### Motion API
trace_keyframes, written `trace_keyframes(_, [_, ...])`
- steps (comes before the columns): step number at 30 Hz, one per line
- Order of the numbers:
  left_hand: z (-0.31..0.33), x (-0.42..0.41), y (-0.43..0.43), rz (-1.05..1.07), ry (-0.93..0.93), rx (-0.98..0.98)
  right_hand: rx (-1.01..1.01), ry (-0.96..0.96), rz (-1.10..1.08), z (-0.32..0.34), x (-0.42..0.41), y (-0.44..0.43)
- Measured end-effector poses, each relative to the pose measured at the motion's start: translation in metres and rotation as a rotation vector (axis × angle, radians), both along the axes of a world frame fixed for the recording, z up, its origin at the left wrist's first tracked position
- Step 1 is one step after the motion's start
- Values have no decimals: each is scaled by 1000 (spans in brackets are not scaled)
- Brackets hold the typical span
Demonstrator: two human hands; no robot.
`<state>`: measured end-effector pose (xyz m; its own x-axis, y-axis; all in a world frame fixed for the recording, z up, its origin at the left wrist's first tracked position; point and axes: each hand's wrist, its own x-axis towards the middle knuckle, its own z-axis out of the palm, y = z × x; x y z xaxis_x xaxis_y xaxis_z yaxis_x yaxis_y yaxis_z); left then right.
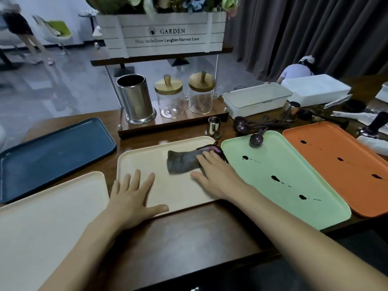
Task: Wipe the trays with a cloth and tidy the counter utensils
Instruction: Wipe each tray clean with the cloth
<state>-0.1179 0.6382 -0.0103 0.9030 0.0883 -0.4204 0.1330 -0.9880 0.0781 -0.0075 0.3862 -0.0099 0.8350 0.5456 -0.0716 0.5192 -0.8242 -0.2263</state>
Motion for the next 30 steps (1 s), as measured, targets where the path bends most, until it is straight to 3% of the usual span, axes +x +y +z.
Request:
trace_keyframes(5, [-2, 1, 1, 6, -10, 20, 113, 12, 9, -2, 29, 8])
trace_keyframes(14, [-3, 0, -1, 3, -6, 45, 58, 103, -25, 12, -76, -42])
trace_keyframes(24, [3, -2, -2, -13, -10, 46, 148, 49, -25, 14, 37, 15])
trace_keyframes(30, [2, -1, -2, -17, -16, 20, 168, 23, -7, 9, 30, 53])
